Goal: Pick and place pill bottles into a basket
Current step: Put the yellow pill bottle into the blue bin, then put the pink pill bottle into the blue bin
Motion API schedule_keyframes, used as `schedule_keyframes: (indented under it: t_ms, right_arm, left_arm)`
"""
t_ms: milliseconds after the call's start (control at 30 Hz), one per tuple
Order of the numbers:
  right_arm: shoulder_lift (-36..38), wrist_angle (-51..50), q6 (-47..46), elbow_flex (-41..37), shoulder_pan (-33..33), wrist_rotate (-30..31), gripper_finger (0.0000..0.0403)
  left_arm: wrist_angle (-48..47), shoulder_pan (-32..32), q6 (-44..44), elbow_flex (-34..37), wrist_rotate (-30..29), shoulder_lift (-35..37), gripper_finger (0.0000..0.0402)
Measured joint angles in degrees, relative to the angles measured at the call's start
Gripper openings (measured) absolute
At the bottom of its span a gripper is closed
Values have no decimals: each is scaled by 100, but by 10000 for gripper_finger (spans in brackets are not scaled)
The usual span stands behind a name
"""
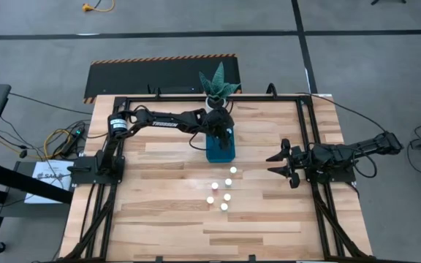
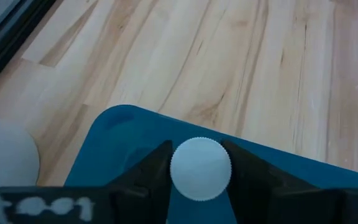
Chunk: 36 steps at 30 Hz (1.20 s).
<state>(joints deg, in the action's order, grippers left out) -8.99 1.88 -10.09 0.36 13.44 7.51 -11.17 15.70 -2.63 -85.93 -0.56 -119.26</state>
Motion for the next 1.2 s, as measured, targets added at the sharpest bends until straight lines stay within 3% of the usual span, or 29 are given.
schedule_keyframes:
  t_ms: [800,1200]
  right_arm:
    - [0,-2,0,0,0,-2,169]
    - [0,-2,0,0,1,-1,170]
  left_arm:
    - [-145,10,-4,0,231,2,124]
    - [-322,83,-118,0,374,2,208]
